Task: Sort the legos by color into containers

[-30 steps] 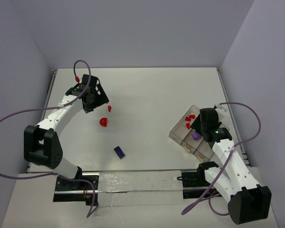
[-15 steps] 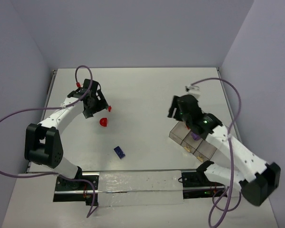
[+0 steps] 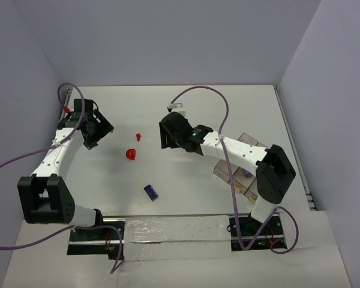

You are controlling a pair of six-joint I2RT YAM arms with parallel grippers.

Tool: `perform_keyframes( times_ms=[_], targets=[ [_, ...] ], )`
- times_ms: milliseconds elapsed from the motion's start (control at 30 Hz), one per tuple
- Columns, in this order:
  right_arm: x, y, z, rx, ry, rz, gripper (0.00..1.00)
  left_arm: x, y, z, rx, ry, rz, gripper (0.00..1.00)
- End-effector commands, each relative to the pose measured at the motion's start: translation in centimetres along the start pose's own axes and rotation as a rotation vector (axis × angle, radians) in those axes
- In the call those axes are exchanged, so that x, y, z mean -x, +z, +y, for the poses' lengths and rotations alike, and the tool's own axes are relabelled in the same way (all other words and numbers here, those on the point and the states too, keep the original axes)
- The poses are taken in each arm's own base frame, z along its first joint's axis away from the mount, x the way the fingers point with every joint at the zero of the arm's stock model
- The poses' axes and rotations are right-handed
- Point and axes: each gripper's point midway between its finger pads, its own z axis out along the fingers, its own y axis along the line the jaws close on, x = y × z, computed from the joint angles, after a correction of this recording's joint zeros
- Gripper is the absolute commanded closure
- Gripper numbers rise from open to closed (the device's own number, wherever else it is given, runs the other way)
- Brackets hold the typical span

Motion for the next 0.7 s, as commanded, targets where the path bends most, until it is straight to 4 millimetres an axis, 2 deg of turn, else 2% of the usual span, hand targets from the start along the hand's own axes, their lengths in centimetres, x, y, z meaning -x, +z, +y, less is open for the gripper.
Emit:
perform_keyframes(
  times_ms=[0,100,167,233,400,533,667],
  targets=[
    [4.3,-1.8,2.6,0.108,0.061,-0.112,0.32,-0.6,-0.5,-2.2,-0.142,0.099,0.022,0.15],
    [3.9,-2.1,0.8,0.070,0.086,-0.120,0.32,-2.1,-0.2,-3.8,-0.149,0.238,0.033,0.15],
    [4.1,-2.6,-0.3,0.060,0.111,-0.130,0.32,-3.0,0.9,-4.4,-0.101,0.313,0.047,0.17],
    [4.2,-3.6,-1.9,0.047,0.136,-0.142,0.32,-2.9,1.3,-6.1,-0.115,0.340,0.026,0.22],
    [4.1,-5.2,-5.1,-0.011,0.166,-0.168,0.32,-4.3,3.4,-8.4,-0.144,0.386,0.068,0.23],
    [4.5,-6.1,-6.1,-0.021,0.178,-0.187,0.32,-5.3,5.1,-9.6,-0.126,0.428,0.082,0.25],
    [4.5,-6.5,-6.5,-0.032,0.178,-0.188,0.31,-6.1,7.5,-10.2,-0.102,0.448,0.098,0.32]
  ],
)
